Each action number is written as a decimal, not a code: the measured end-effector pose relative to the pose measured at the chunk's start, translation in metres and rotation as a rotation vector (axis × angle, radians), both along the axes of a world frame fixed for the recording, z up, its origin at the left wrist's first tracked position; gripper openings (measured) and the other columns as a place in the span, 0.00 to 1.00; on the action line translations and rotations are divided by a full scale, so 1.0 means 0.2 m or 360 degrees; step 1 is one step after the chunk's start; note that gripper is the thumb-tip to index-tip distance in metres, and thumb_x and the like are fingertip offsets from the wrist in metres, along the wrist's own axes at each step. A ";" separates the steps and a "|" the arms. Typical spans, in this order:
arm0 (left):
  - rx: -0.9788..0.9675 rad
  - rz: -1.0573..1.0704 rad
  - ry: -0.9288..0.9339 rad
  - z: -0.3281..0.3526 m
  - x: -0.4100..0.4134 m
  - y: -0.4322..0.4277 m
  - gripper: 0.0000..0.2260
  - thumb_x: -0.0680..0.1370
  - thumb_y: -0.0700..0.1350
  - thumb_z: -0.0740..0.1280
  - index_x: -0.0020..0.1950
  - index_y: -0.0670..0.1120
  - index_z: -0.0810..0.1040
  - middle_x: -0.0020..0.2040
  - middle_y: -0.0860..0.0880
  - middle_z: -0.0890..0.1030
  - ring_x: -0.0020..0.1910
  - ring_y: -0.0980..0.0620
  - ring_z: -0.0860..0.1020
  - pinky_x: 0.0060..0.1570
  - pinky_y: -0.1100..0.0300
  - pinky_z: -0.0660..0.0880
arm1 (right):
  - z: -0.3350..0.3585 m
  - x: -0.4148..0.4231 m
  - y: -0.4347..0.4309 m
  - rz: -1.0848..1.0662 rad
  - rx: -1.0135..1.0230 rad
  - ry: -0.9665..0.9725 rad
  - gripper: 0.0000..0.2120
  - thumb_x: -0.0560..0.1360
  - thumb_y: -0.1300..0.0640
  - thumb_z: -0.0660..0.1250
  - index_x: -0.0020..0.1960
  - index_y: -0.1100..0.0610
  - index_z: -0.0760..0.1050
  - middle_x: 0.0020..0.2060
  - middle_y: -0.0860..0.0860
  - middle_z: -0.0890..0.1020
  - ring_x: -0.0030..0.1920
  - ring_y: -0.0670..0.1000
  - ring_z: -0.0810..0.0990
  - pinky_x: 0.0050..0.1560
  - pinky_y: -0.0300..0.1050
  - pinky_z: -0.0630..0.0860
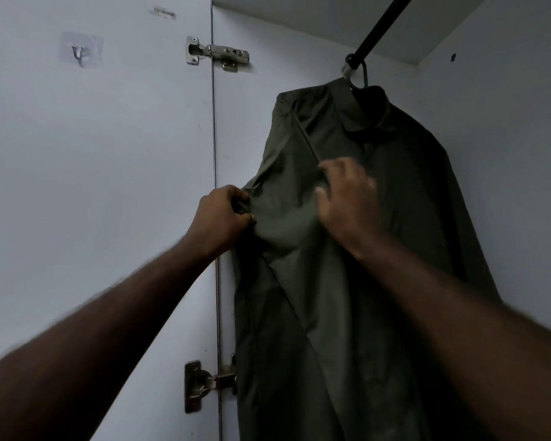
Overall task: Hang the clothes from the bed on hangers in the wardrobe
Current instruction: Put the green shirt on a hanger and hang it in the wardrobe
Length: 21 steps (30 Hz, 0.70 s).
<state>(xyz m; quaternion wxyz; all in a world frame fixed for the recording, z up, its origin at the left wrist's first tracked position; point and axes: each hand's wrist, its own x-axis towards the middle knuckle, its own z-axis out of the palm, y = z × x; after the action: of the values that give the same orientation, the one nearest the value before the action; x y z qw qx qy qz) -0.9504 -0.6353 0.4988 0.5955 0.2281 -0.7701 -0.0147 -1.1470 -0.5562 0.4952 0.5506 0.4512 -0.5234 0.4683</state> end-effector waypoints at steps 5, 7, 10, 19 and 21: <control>-0.0154 0.0116 0.0013 0.02 0.02 0.01 0.09 0.75 0.35 0.66 0.54 0.42 0.82 0.51 0.44 0.82 0.52 0.46 0.79 0.54 0.54 0.77 | -0.34 0.03 -0.22 -0.0063 0.0219 -0.0032 0.21 0.75 0.56 0.61 0.67 0.56 0.74 0.68 0.60 0.74 0.68 0.60 0.72 0.68 0.62 0.66; -0.0260 0.0242 -0.0025 0.01 0.04 0.01 0.11 0.74 0.33 0.64 0.51 0.42 0.81 0.49 0.44 0.82 0.50 0.44 0.79 0.50 0.54 0.76 | -0.47 -0.09 -0.26 -0.0155 0.0421 -0.0297 0.24 0.76 0.59 0.60 0.72 0.56 0.69 0.74 0.60 0.66 0.75 0.59 0.64 0.72 0.63 0.58; -0.0450 0.0578 -0.0129 0.04 0.06 0.02 0.10 0.73 0.34 0.64 0.52 0.42 0.79 0.52 0.41 0.77 0.51 0.40 0.76 0.47 0.50 0.74 | -0.62 -0.15 -0.28 -0.0258 0.0403 -0.0493 0.28 0.74 0.60 0.55 0.74 0.62 0.66 0.74 0.62 0.65 0.76 0.60 0.62 0.74 0.62 0.57; -0.1082 0.1068 -0.1203 -0.03 -0.39 -0.01 0.30 0.78 0.66 0.49 0.76 0.52 0.64 0.79 0.41 0.56 0.78 0.42 0.53 0.73 0.38 0.48 | -0.80 0.00 -0.43 0.0106 0.0246 -0.0393 0.37 0.81 0.36 0.44 0.77 0.64 0.57 0.78 0.59 0.58 0.78 0.56 0.54 0.76 0.53 0.50; -0.1086 0.1100 -0.1199 -0.04 -0.36 -0.11 0.36 0.75 0.70 0.41 0.79 0.54 0.57 0.80 0.42 0.52 0.79 0.43 0.49 0.73 0.37 0.43 | -0.91 -0.07 -0.46 0.0079 0.0270 -0.0407 0.38 0.80 0.35 0.42 0.78 0.63 0.57 0.78 0.59 0.58 0.78 0.56 0.55 0.76 0.56 0.51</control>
<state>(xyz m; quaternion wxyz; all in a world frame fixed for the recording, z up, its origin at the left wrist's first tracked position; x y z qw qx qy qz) -1.0216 -0.6583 0.4904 0.2922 0.2506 -0.7705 0.5081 -1.1619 -0.6479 0.3133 0.4277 0.4455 -0.6157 0.4894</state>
